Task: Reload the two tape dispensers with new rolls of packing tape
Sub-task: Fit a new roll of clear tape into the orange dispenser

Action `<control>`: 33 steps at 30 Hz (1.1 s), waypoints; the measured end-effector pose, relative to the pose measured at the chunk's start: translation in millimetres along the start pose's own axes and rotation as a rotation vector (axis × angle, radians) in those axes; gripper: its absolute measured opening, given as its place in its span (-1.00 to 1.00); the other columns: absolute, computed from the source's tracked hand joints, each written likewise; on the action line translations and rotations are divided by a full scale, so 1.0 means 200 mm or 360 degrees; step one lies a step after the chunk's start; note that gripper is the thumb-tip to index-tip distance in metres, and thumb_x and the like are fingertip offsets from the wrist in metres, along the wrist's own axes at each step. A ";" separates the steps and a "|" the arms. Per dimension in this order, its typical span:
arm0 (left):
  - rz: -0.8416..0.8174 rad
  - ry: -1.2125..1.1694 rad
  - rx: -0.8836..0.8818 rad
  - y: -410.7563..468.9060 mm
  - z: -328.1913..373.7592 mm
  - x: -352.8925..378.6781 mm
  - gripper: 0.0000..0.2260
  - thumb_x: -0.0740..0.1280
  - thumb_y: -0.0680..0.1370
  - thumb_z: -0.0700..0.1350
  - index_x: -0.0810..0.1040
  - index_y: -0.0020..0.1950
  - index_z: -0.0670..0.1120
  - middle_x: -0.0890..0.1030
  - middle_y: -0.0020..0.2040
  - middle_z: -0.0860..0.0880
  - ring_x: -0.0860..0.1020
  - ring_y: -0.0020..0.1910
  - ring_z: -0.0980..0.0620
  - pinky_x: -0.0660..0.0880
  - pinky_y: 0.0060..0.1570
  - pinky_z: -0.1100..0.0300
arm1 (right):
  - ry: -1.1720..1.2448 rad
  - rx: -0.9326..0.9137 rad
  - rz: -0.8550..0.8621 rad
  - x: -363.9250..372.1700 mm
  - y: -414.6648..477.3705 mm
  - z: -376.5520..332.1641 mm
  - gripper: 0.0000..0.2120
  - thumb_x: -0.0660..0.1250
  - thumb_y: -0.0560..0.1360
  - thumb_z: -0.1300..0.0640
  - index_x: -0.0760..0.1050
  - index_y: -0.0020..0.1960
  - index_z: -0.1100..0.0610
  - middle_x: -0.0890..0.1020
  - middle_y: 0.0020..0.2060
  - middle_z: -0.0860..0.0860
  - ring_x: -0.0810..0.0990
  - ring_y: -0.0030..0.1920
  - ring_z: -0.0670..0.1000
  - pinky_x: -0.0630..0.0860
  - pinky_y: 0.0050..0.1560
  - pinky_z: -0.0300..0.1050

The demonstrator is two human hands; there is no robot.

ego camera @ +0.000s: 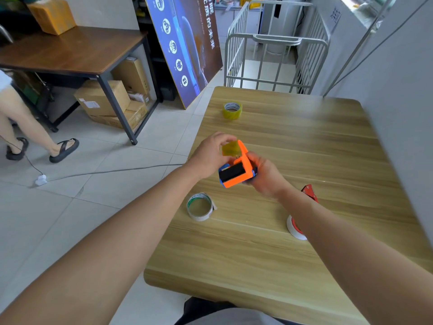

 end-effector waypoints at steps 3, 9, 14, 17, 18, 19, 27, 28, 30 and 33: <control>-0.0037 -0.0084 -0.0083 0.01 -0.01 -0.02 -0.55 0.46 0.39 -0.25 0.51 0.27 -0.10 0.50 0.26 -0.09 0.45 0.25 -0.02 0.42 0.22 0.13 | 0.0054 0.0050 -0.0020 0.01 0.00 -0.01 -0.61 0.28 0.40 0.52 0.44 0.18 0.27 0.54 -0.12 0.05 0.50 -0.16 -0.07 0.46 -0.24 -0.39; -0.0119 -0.0283 -0.0298 0.02 -0.07 -0.04 -0.52 0.50 0.36 -0.25 0.54 0.25 -0.06 0.57 0.12 -0.09 0.54 0.09 0.04 0.51 -0.02 0.27 | 0.0035 0.0016 -0.0160 0.02 -0.02 -0.04 -0.62 0.20 0.37 0.61 0.43 0.15 0.38 0.54 -0.04 0.14 0.52 -0.05 0.04 0.50 -0.28 -0.39; -0.0256 -0.0589 -0.0402 -0.01 -0.13 -0.03 -0.55 0.46 0.38 -0.30 0.52 0.26 -0.11 0.62 0.06 -0.10 0.62 -0.15 0.20 0.49 -0.01 0.36 | 0.0063 0.0053 -0.0240 0.03 -0.03 -0.03 -0.66 0.17 0.41 0.60 0.46 0.09 0.33 0.59 0.02 0.23 0.61 -0.02 0.03 0.50 -0.26 -0.40; -0.0296 -0.0599 -0.0435 -0.02 -0.16 -0.01 -0.55 0.45 0.40 -0.28 0.50 0.28 -0.13 0.61 0.15 -0.13 0.59 -0.04 0.13 0.45 0.07 0.31 | 0.0009 0.0065 -0.0309 0.04 -0.04 -0.02 -0.60 0.23 0.37 0.61 0.49 -0.05 0.14 0.58 -0.13 0.05 0.55 -0.16 -0.13 0.49 -0.27 -0.40; -0.0319 -0.0576 -0.0435 -0.02 -0.15 0.00 -0.54 0.46 0.41 -0.25 0.49 0.29 -0.12 0.60 0.17 -0.12 0.58 -0.02 0.15 0.44 0.02 0.36 | 0.0014 0.0068 -0.0321 0.04 -0.04 -0.02 -0.60 0.25 0.37 0.61 0.50 -0.01 0.16 0.60 -0.10 0.07 0.56 -0.15 -0.15 0.50 -0.25 -0.38; -0.0354 -0.0525 -0.0427 -0.02 -0.15 0.01 -0.52 0.46 0.41 -0.21 0.47 0.31 -0.10 0.59 0.19 -0.10 0.58 0.02 0.15 0.43 0.01 0.37 | 0.0031 0.0070 -0.0326 0.04 -0.04 -0.02 -0.60 0.26 0.36 0.60 0.50 0.05 0.21 0.61 -0.03 0.12 0.57 -0.10 -0.12 0.51 -0.21 -0.36; -0.0434 -0.0208 -0.0406 0.00 -0.15 0.01 -0.40 0.55 0.31 -0.04 0.46 0.31 0.00 0.49 0.15 0.05 0.47 0.12 0.10 0.41 0.06 0.23 | 0.0152 0.0094 -0.0407 0.06 -0.06 -0.02 -0.54 0.21 0.36 0.64 0.48 -0.05 0.10 0.64 -0.11 -0.08 0.61 -0.21 -0.34 0.50 -0.27 -0.42; -0.0446 -0.0246 -0.0433 -0.01 -0.16 0.01 -0.41 0.56 0.29 -0.04 0.48 0.29 0.01 0.50 0.16 0.04 0.48 0.12 0.10 0.41 0.05 0.23 | 0.0128 0.0089 -0.0412 0.07 -0.06 -0.02 -0.53 0.22 0.35 0.65 0.48 -0.07 0.09 0.62 -0.10 -0.04 0.60 -0.22 -0.35 0.49 -0.26 -0.42; -0.0481 -0.0333 -0.0489 -0.02 -0.19 0.01 -0.41 0.56 0.29 -0.08 0.49 0.28 0.00 0.50 0.15 0.02 0.49 0.12 0.10 0.45 0.01 0.26 | 0.0041 0.0083 -0.0412 0.07 -0.06 -0.01 -0.49 0.22 0.32 0.66 0.49 -0.11 0.04 0.61 -0.18 -0.07 0.57 -0.28 -0.35 0.47 -0.27 -0.43; -0.0530 -0.0509 -0.0589 -0.04 -0.24 0.02 -0.48 0.53 0.34 -0.15 0.50 0.27 -0.04 0.51 0.16 -0.03 0.50 0.15 0.08 0.51 0.13 0.17 | -0.0061 0.0105 -0.0433 0.08 -0.06 0.01 -0.48 0.22 0.29 0.65 0.48 -0.14 0.03 0.57 -0.25 -0.11 0.54 -0.27 -0.24 0.49 -0.21 -0.31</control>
Point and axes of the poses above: each hand's wrist, its own y-axis towards the middle knuckle, its own x-axis out of the palm, z = x × y, the point moved 6 cm from there along y, towards the middle knuckle
